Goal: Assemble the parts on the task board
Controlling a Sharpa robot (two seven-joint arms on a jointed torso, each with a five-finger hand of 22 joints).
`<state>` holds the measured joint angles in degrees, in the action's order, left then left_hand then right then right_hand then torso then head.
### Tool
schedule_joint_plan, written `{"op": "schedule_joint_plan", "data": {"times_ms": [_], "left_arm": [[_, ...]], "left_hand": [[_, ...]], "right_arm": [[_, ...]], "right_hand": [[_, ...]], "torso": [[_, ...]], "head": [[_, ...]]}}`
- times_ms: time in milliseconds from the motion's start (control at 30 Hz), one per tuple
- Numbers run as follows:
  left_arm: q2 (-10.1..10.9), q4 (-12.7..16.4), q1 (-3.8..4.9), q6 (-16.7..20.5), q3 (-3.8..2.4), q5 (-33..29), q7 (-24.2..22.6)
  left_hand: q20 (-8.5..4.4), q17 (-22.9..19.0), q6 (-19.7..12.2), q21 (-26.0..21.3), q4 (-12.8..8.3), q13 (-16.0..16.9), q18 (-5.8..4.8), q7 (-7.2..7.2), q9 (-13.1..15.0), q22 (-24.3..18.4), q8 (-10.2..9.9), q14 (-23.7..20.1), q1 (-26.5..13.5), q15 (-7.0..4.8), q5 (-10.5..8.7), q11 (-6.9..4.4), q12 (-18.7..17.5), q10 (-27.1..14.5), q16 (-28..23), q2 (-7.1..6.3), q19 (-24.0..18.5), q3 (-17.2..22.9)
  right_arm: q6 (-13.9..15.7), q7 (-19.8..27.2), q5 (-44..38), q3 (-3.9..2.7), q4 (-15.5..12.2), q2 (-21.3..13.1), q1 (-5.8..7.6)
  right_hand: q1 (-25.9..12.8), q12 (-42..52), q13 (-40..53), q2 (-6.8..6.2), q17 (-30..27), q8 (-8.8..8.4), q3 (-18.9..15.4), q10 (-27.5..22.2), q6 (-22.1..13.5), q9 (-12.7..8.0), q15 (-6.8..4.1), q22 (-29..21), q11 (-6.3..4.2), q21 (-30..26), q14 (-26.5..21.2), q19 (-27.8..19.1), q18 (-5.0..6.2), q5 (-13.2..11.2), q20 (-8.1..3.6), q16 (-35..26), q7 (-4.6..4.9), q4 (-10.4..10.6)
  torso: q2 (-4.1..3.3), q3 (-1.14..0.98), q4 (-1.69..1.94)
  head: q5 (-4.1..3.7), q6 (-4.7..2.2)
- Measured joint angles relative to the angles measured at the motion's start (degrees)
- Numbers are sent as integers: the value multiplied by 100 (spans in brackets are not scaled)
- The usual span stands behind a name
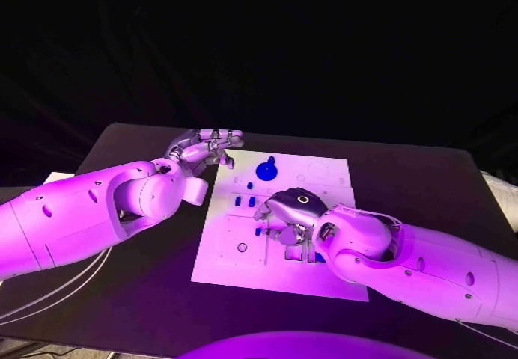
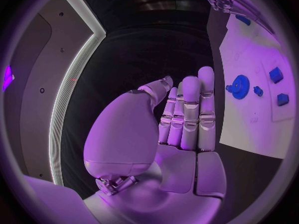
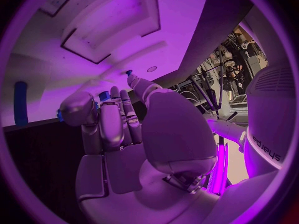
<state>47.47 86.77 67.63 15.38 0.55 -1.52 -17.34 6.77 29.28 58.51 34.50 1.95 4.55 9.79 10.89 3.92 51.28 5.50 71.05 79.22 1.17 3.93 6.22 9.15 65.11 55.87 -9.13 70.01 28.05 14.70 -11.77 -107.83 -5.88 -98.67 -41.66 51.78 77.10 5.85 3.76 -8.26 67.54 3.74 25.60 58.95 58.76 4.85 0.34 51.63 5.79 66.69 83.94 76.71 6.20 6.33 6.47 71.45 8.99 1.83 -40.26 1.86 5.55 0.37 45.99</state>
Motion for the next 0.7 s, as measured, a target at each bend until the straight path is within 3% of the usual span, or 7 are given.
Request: {"op": "schedule_joint_plan", "data": {"times_ms": [167,333,500,700], "left_arm": [[24,-1,0,-7,0,0,16],[41,0,0,-11,1,1,25],[47,4,0,-17,1,3,35],[46,5,0,-27,1,5,43]], "left_hand": [[0,0,0,0,0,0,0,0,0,0,0,0,0,0,0,0,0,0,0,0,0,0],[0,0,0,0,0,0,0,0,0,0,0,0,0,0,0,0,0,0,0,0,0,1],[0,1,0,0,1,0,1,0,0,1,0,0,0,0,0,0,0,0,0,0,0,1],[0,1,0,0,1,0,0,0,0,-5,0,0,0,0,0,0,0,0,0,0,0,1]], "right_arm": [[189,0,176,-164,-259,-436,44],[217,-47,350,-258,-380,-873,249],[105,-156,403,-283,-377,-1181,404],[-144,-268,361,-286,-261,-1276,441]], "right_hand": [[4,95,0,4,-8,0,-15,163,77,-5,0,60,-40,13,0,24,0,0,-24,0,-36,15],[-23,97,-13,-24,-16,0,-137,140,48,-39,0,83,-63,36,0,53,0,32,-53,0,-102,38],[-92,-23,-18,-98,-37,0,-470,-141,-91,-92,-83,37,-110,35,14,82,0,12,-86,0,-241,119],[-46,-43,-18,-141,-52,0,-634,-189,-111,-93,-108,7,-101,7,-2,85,0,-26,-125,0,-260,172]], "torso": [[2,4,-9],[2,6,-23],[6,6,-33],[5,5,-32]], "head": [[-38,-19],[-100,-57],[-155,-91],[-201,-116]]}}
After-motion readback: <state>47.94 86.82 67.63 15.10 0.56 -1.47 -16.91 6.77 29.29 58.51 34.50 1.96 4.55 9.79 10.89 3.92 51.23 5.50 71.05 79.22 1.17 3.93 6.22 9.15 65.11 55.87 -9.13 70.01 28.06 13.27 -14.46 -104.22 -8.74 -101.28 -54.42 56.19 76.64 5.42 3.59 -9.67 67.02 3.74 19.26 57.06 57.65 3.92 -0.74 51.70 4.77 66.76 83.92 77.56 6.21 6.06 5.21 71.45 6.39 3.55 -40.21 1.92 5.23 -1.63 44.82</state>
